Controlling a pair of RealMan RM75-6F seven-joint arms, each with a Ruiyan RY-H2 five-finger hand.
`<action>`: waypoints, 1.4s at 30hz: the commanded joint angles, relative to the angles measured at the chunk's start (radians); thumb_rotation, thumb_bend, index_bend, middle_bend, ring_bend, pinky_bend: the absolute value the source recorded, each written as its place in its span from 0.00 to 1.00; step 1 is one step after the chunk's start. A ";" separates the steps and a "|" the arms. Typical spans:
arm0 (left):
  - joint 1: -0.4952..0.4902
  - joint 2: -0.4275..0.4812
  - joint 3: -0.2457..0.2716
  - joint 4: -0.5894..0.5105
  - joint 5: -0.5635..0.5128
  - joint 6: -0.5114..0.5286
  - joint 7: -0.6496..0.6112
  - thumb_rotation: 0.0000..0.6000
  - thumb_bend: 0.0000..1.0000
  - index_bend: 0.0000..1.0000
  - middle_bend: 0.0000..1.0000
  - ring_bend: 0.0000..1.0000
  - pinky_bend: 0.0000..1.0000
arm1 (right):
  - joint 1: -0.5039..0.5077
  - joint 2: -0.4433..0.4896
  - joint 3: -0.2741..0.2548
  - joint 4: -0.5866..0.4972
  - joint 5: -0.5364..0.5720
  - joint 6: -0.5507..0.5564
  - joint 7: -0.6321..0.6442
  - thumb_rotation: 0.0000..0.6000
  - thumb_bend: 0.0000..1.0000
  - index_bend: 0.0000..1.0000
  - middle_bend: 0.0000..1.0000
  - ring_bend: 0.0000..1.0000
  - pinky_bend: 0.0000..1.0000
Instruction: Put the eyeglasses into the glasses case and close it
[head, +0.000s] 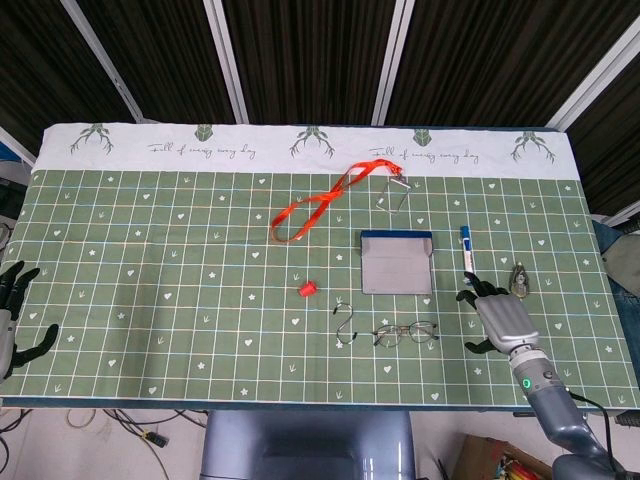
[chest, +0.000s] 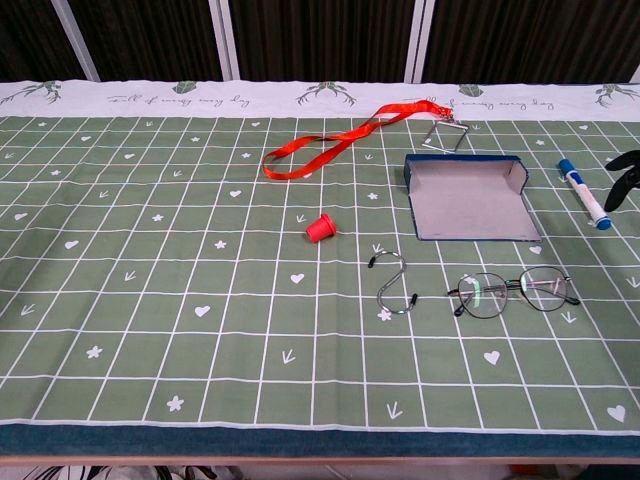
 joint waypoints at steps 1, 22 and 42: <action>-0.001 0.001 0.000 -0.001 -0.002 -0.003 0.001 1.00 0.33 0.09 0.00 0.00 0.00 | 0.044 -0.067 0.001 -0.009 0.111 0.013 -0.089 1.00 0.23 0.32 0.04 0.15 0.24; -0.004 0.006 -0.005 -0.010 -0.025 -0.017 0.003 1.00 0.33 0.09 0.00 0.00 0.00 | 0.130 -0.228 -0.008 0.017 0.203 0.092 -0.157 1.00 0.32 0.44 0.04 0.15 0.24; -0.003 0.007 -0.010 -0.018 -0.042 -0.021 0.002 1.00 0.33 0.09 0.00 0.00 0.00 | 0.169 -0.308 -0.013 0.072 0.248 0.103 -0.162 1.00 0.36 0.53 0.05 0.15 0.24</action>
